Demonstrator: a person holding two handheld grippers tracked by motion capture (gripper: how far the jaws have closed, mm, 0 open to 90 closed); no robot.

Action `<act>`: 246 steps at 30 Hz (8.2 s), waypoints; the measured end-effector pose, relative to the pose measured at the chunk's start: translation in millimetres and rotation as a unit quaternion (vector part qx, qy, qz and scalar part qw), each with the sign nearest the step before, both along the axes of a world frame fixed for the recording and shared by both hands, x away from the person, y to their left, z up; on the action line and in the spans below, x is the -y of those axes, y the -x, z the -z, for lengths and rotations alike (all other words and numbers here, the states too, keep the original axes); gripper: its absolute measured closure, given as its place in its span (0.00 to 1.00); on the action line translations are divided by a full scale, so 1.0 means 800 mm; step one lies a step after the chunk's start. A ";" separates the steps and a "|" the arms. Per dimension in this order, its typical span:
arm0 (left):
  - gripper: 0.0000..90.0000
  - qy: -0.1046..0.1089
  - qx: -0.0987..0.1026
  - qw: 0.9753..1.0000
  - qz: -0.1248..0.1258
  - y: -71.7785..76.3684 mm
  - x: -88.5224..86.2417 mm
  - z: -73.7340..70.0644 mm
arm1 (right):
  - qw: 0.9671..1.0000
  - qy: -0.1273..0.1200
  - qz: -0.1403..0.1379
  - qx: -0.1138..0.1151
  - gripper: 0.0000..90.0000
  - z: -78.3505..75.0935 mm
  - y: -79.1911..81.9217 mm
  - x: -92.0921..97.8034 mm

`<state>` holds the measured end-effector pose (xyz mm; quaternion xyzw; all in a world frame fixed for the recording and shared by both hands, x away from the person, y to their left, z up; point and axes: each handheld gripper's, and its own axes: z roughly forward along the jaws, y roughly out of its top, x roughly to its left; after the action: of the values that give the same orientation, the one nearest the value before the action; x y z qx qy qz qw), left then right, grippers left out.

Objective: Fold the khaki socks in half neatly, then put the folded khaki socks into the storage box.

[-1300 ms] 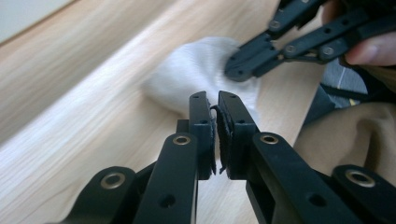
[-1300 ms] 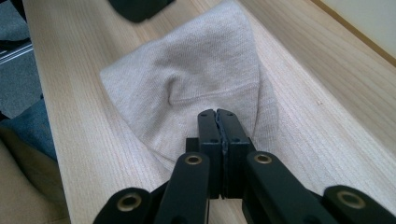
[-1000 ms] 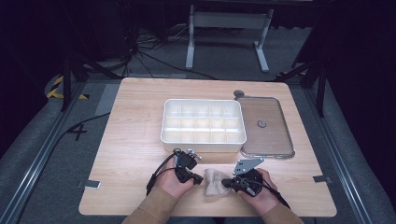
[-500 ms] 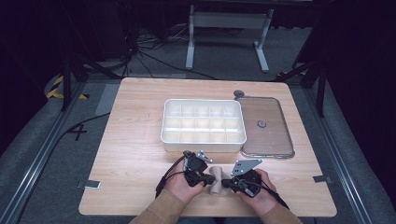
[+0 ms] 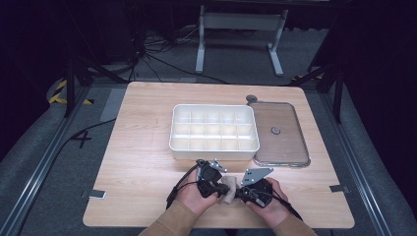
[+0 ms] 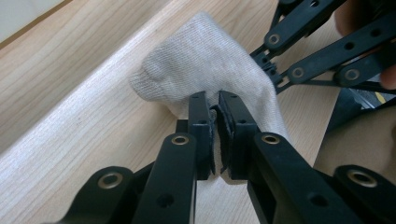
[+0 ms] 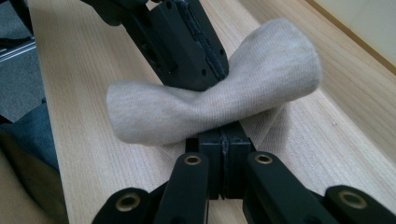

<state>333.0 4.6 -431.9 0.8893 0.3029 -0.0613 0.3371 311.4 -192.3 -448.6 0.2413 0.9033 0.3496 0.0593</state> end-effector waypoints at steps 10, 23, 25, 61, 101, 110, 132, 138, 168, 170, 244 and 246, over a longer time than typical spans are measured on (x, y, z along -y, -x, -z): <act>0.89 -0.015 -0.002 1.000 -0.003 -0.001 -0.002 0.003 | 0.999 0.014 0.038 -0.013 1.00 -0.027 0.003 0.048; 0.87 0.015 0.015 1.000 0.008 0.006 0.004 -0.006 | 0.998 0.025 0.037 -0.045 1.00 -0.004 0.004 0.043; 0.85 0.016 0.021 1.000 0.010 0.008 0.006 -0.008 | 0.998 0.026 0.036 -0.044 0.99 -0.003 0.005 0.041; 0.72 0.011 0.041 0.999 0.030 0.022 0.020 -0.002 | 0.999 -0.031 0.041 -0.017 0.99 -0.020 -0.001 0.026; 0.90 -0.037 -0.010 0.997 0.067 0.044 0.038 0.025 | 0.996 -0.046 0.059 -0.055 0.66 -0.017 -0.014 0.033; 0.88 -0.018 -0.013 0.998 0.063 0.044 0.027 0.014 | 0.994 -0.052 0.060 -0.069 0.70 -0.008 -0.027 0.025; 0.93 -0.027 0.006 1.000 0.014 0.028 0.021 0.014 | 0.994 -0.053 0.067 -0.073 0.65 -0.011 -0.028 0.024; 0.93 -0.033 0.003 0.999 0.016 0.027 0.023 0.014 | 0.991 -0.066 0.067 -0.091 0.56 -0.011 -0.043 0.017; 0.83 -0.010 0.007 1.000 0.022 0.032 0.007 0.004 | 0.979 -0.099 0.053 -0.172 0.86 0.007 -0.055 0.020; 0.83 -0.002 0.011 1.000 0.021 0.030 -0.001 -0.002 | 0.981 -0.096 0.055 -0.161 0.86 0.003 -0.055 0.022; 0.78 0.037 0.053 0.990 -0.125 0.004 -0.140 -0.047 | 0.993 0.029 0.117 0.006 0.85 -0.165 -0.189 0.056; 0.78 0.040 0.057 0.990 -0.124 0.003 -0.142 -0.047 | 0.992 0.045 0.114 0.006 0.84 -0.163 -0.193 0.054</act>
<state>330.3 118.1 -394.0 0.8329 0.3882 0.0196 0.3939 466.0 -235.2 -318.6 0.3375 0.8844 0.3009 0.1155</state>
